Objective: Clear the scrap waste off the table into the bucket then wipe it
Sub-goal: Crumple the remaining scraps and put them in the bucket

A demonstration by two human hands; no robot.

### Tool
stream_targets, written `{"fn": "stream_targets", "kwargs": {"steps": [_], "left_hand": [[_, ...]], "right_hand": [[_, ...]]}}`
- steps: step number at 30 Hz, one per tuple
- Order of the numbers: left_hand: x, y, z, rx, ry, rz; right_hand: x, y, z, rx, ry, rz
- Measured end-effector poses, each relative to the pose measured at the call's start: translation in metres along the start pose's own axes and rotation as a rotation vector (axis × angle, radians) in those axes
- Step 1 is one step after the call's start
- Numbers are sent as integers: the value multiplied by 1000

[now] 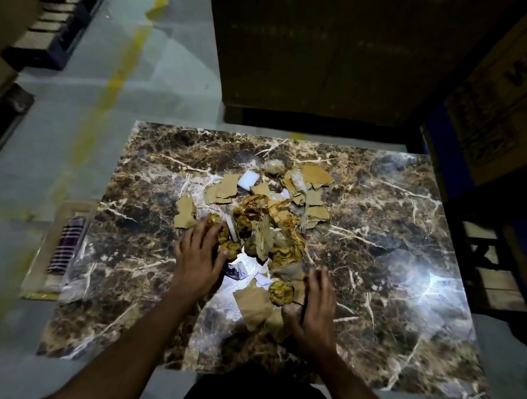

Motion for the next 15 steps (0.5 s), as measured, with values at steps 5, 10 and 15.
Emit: {"fn": "stream_targets", "kwargs": {"steps": [5,10,15], "left_hand": [[-10,-58,16,-297,-222,258],[50,-137,49,120,-27,-101],[70,-142,61,227,132,-220]], "right_hand": [[-7,84,-27,-95,-45,-16],[7,134,-44,-336,-244,-327],[8,95,-33,-363,-181,-351]]}}
Point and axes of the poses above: each hand's wrist, its own y-axis towards the middle knuckle, its own x-axis out of the palm, z = x × y, the point moved 7 cm from there along y, towards the middle knuckle, and after that the axes turned 8 degrees about z, right-handed, at the moved point
